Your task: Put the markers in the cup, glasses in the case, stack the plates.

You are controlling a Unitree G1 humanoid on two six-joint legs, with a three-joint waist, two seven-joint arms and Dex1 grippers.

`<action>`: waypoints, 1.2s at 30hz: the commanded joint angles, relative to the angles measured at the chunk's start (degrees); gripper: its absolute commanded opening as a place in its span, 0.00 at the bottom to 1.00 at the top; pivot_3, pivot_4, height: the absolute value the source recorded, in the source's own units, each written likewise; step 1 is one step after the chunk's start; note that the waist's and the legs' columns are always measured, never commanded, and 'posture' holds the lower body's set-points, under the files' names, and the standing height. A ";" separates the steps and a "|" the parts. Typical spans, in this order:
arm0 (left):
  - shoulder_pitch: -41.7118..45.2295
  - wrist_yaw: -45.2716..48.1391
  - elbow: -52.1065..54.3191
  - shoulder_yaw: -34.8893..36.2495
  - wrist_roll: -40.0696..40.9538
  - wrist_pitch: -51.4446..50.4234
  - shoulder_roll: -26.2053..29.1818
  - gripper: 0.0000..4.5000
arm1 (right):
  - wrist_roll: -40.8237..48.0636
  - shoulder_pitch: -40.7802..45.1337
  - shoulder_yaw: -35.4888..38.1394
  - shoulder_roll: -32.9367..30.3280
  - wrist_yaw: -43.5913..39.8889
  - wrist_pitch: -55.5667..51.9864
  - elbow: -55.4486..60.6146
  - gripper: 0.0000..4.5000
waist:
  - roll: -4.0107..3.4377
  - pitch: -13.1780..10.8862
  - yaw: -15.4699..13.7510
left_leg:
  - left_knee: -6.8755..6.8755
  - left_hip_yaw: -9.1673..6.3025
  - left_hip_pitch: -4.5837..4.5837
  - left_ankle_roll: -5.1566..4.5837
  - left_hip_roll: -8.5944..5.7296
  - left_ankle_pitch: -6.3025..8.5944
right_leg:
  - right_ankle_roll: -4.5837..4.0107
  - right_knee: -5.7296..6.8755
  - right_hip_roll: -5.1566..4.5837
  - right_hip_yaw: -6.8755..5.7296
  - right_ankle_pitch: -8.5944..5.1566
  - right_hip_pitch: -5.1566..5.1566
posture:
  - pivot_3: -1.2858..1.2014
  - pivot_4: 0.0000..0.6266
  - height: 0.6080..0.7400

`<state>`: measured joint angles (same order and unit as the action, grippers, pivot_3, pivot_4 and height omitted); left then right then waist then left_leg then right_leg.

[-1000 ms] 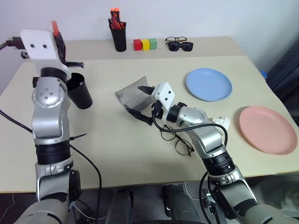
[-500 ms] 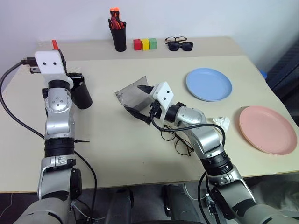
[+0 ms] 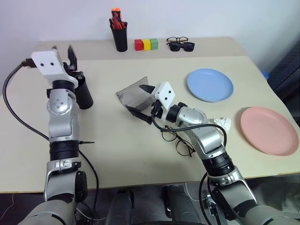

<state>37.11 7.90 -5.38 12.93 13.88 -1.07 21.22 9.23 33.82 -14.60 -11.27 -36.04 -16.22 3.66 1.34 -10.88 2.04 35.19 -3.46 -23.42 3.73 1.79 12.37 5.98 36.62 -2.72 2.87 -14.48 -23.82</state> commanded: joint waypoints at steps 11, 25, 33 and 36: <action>2.13 23.50 6.99 -23.62 8.51 -47.32 4.92 0.99 | 4.09 -3.93 9.83 -16.98 -8.28 -3.11 7.17 1.00 | -0.04 -0.05 0.56 | 0.03 -0.03 0.06 -0.05 0.01 0.02 | 0.00 0.05 0.07 0.01 -0.03 0.01 | 0.52 0.24 1.00; 8.51 30.54 -10.26 -28.84 -3.08 -33.76 1.95 0.03 | 4.28 -11.08 13.27 -17.47 -2.45 -7.77 16.03 1.00 | -0.05 -0.06 0.15 | 0.05 0.00 0.03 -0.05 -0.01 0.02 | 0.00 0.00 0.03 0.03 -0.03 0.02 | 0.52 0.24 1.00; 2.53 56.37 -2.86 -31.83 -4.02 -9.51 13.36 0.03 | 8.08 -15.06 15.33 -21.90 -4.64 -15.45 20.46 1.00 | -0.09 -0.07 0.25 | -0.06 0.03 0.02 -0.05 0.02 0.02 | -0.08 0.01 0.04 0.04 -0.07 -0.07 | 0.52 0.24 1.00; 2.31 60.20 -4.18 -32.76 -5.61 -8.48 15.66 0.03 | 10.82 -16.51 15.75 -24.40 -6.09 -20.91 22.55 1.00 | -0.09 -0.08 0.09 | 0.05 0.03 0.01 -0.06 0.01 0.03 | -0.07 0.03 0.04 0.05 -0.08 -0.04 | 0.52 0.24 1.00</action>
<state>39.01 65.87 -10.32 -19.85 9.10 -11.49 35.87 17.98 17.56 -0.63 -34.21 -41.30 -34.83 23.01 1.25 -10.96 2.13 35.26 -3.43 -23.44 3.67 1.80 12.39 5.91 36.64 -2.69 2.92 -14.57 -23.85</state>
